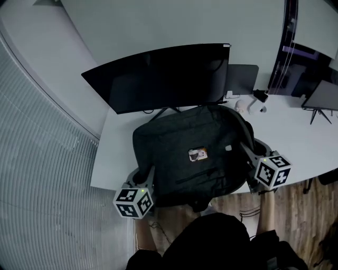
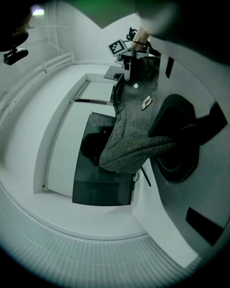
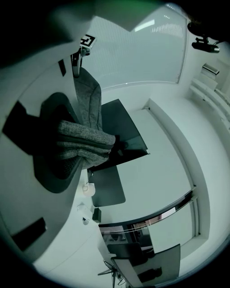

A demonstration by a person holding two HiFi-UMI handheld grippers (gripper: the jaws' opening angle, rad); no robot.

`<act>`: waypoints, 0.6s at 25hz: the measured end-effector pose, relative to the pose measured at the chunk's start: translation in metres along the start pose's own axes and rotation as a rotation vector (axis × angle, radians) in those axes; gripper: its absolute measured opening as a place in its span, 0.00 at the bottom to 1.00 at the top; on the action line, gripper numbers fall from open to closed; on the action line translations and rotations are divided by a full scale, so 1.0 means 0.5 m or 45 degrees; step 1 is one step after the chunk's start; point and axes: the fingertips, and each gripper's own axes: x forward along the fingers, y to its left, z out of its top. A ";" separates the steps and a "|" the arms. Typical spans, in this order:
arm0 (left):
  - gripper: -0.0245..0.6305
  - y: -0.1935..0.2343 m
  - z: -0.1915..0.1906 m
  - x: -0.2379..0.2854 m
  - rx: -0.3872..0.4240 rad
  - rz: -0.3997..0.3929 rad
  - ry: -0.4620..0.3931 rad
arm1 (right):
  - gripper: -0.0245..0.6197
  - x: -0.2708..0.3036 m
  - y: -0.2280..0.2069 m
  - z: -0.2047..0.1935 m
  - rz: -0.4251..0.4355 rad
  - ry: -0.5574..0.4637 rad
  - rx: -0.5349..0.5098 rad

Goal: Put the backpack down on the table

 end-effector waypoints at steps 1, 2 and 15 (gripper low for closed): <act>0.12 0.004 -0.002 0.012 -0.006 0.001 0.011 | 0.25 0.013 -0.007 -0.003 0.002 0.011 0.005; 0.12 0.008 -0.005 0.024 -0.014 0.001 0.023 | 0.25 0.025 -0.015 -0.005 0.004 0.024 0.010; 0.13 0.047 -0.070 0.150 -0.091 0.021 0.181 | 0.25 0.151 -0.100 -0.072 0.018 0.174 0.065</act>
